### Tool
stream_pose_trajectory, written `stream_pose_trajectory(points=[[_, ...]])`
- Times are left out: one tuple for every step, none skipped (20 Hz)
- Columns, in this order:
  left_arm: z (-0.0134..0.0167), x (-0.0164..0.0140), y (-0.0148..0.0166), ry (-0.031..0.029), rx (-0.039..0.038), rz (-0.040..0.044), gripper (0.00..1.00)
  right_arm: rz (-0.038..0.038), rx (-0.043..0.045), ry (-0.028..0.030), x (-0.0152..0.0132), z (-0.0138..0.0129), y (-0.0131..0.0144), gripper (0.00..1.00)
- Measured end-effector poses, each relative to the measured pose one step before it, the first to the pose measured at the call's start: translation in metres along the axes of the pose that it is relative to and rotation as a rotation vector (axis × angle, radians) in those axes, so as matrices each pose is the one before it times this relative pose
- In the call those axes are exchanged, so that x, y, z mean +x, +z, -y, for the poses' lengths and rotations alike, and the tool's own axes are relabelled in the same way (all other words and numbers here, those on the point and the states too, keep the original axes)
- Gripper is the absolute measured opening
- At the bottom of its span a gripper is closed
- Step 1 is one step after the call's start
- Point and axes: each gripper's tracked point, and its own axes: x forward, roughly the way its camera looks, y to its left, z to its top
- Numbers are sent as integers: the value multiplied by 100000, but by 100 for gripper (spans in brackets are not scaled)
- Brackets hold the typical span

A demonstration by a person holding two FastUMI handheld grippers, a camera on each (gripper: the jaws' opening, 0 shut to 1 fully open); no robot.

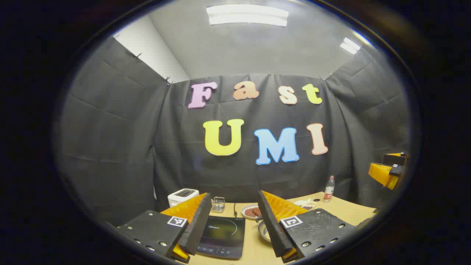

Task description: First push the handle of the pot to place it horizontally, then grasp the pot with both hands and set it on the induction cooktop.

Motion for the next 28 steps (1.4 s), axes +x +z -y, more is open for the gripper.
stream_pose_trajectory(points=[[-49, -65, 82, -26, -136, -97, 74, 228, -233, -216, -40, 110, -36, 96], [7, -94, -44, -5, 194, -32, 77, 78, -113, -291, -13, 131, -4, 96], [-122, -16, -36, 101, 427, -146, 77, -14, 188, -182, -44, 27, -68, 96], [-92, -51, -67, -96, 290, -30, 77, -168, 157, -297, -54, -22, -73, 96], [-37, -78, 37, 9, 54, -100, 77, -18, 196, -404, -113, 187, -34, 96], [-5, -74, 41, -248, -246, 291, 77, 7, 71, -464, 10, 64, 23, 98], [-37, 77, -35, 4, -161, -174, 74, -62, -263, -351, -1, 62, -72, 98], [-165, -47, -105, 136, -151, -184, 77, -63, -403, -56, -42, 19, 19, 96], [-102, -52, 35, 116, -126, -91, 74, -256, -443, 229, -40, -104, -41, 96], [-9, 27, -23, 22, -10, 80, 74, -89, -196, 112, -24, -14, -51, 98], [-88, -8, 56, 60, 136, 132, 74, -60, 314, 250, 14, -3, 14, 98], [-4, -71, -11, -95, 260, 166, 74, -113, 824, 401, -159, -162, 86, 98], [-125, 19, 95, 109, 180, 275, 77, -262, 432, 50, 75, -49, 0, 96], [-89, -72, -66, 32, -33, 48, 74, -342, 126, 74, 68, 94, -192, 98], [60, -76, 47, -66, -179, 27, 74, -336, -257, -118, -19, 41, -98, 98], [-47, -56, 91, 38, -133, 118, 77, -203, -294, 67, -57, -40, 29, 96], [-16, -66, 20, 19, 116, 35, 77, -35, -138, 143, -24, 7, 45, 98], [-158, -109, -145, 164, 284, -39, 77, 85, -43, 148, 1, -96, 99, 96], [-80, -20, 106, 143, 58, 324, 74, -99, -40, 43, -47, -62, -52, 96], [19, -149, 73, 81, -70, 204, 74, -360, -73, 144, 31, -105, -108, 96], [-97, -149, 37, 126, -170, 90, 74, -349, -185, 159, -127, -9, -112, 96], [-169, -9, -133, 80, -194, -163, 74, -488, 24, 378, -65, -151, -111, 96], [-86, -173, -19, 161, -51, -90, 74, -252, 736, 725, -81, -346, 36, 97], [-66, -121, 47, -4, 210, 272, 77, 326, 695, 414, -57, -47, 126, 95], [-136, -4, 182, 259, 530, 379, 74, 63, 379, -25, 79, -71, 42, 88], [-173, -97, 90, 1, 557, 397, 74, -30, -187, -471, 114, 63, 6, 86], [-3, -22, 154, -132, 360, 230, 74, 204, -212, -204, -3, 45, 0, 79], [-98, 11, 33, -38, 68, 257, 74, -8, -238, -71, -125, -75, 76, 74]])
